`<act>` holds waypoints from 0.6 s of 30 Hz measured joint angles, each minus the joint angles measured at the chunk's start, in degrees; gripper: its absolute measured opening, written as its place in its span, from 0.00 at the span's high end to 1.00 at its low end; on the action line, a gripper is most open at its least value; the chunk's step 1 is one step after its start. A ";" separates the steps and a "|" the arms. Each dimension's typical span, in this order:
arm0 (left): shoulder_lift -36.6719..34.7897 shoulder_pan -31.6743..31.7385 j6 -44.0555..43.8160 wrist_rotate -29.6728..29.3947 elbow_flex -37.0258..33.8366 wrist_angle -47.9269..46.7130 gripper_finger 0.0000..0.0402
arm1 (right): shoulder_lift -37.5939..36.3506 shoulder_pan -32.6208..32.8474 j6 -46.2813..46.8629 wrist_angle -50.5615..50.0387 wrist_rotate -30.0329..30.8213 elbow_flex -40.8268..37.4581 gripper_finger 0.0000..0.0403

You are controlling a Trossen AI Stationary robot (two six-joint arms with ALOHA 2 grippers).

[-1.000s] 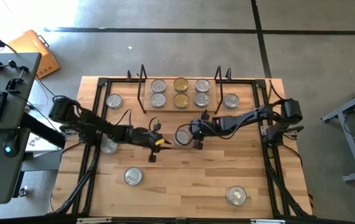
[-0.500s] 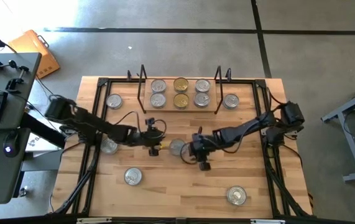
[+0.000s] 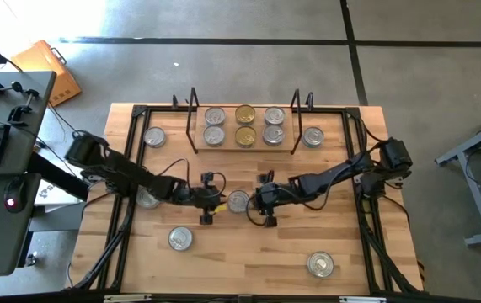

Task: Stack canned seafood by type on shelf
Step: Stack the blue tuna can on top of the blue tuna can on the shelf

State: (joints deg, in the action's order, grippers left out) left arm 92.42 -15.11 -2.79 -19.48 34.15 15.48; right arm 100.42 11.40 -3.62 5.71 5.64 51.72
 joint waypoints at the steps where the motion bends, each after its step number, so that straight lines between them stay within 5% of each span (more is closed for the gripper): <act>1: 1.22 0.00 0.00 -1.04 0.00 2.06 0.79 | 0.02 0.35 -2.94 1.46 -0.57 0.03 0.65; 6: 4.93 -0.28 -0.01 -4.16 0.06 9.13 0.79 | 2.93 1.53 -20.92 5.72 -0.98 -0.04 0.55; 10: 5.77 -0.28 1.34 -4.77 0.06 10.14 0.79 | 8.10 0.63 -25.34 8.04 -1.34 0.02 0.57; 18: 5.73 -0.24 1.53 -5.28 -0.02 10.26 0.79 | 13.87 -1.19 -21.75 15.14 -5.42 0.31 0.86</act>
State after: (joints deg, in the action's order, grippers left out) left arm 98.15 -15.35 -1.26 -24.75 34.13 25.74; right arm 114.29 10.21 -25.37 20.85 0.22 52.03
